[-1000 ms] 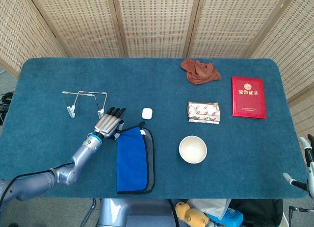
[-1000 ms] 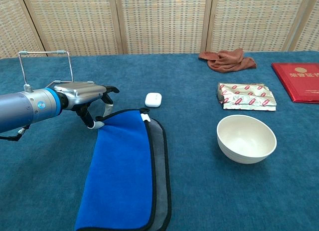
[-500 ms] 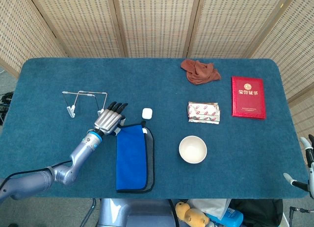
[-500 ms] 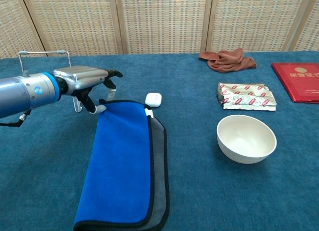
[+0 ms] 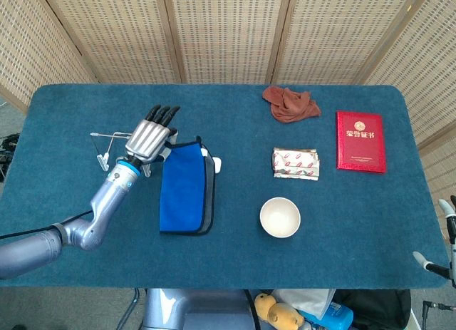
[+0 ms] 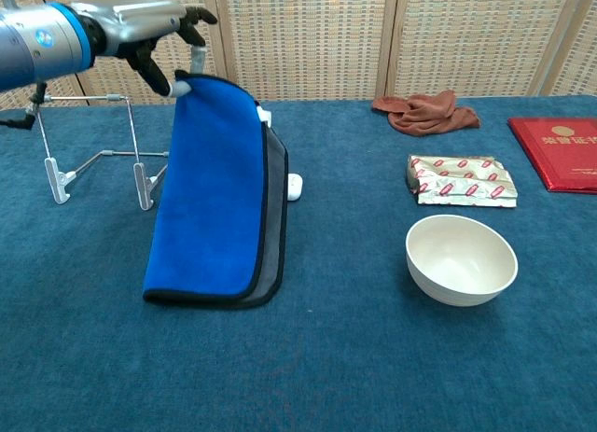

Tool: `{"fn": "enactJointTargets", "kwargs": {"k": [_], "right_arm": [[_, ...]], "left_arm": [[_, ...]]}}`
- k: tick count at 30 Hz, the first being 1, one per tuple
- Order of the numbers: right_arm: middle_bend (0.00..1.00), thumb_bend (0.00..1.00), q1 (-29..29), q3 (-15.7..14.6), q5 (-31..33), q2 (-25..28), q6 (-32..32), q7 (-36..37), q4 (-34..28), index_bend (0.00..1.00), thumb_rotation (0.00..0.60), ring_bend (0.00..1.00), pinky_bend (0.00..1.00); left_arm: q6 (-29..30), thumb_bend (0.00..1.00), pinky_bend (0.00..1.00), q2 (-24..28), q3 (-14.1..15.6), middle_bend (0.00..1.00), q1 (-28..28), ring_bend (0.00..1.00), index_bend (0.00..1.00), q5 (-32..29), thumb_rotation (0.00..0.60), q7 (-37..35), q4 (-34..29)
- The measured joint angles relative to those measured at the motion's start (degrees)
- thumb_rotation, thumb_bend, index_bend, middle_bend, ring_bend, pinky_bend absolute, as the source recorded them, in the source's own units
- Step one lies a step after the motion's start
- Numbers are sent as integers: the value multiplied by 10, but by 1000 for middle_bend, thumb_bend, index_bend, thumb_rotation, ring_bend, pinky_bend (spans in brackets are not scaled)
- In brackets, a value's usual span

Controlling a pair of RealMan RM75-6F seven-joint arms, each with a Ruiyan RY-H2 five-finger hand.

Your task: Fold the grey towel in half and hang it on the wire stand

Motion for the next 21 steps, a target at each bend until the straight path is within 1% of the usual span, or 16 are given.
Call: {"fn": "enactJointTargets", "kwargs": {"k": [5,9,16,21], "right_arm": [[0,0,-1,0,-2,1,1,2,0,50,600,0,0],[0,0,0,0,-2,1,1,0,-1,50,600,0,0],[0,0,1,-2,-4,-2,0,-6,-2,51,600,0,0],[0,0,1,-2,-3,-3,-2,-8,-2,50,600,0,0]], "left_arm": [[9,556,0,38,-21,0,-6,0,675,-8,600,-10,5],[13,556,0,59,-33,0,-6,0,677,2,600,-44,20],[24,556,0,100,-43,0,2,0,678,47,600,-126,52],[42,555,0,113,-42,0,12,0,682,82,600,-186,71]]}}
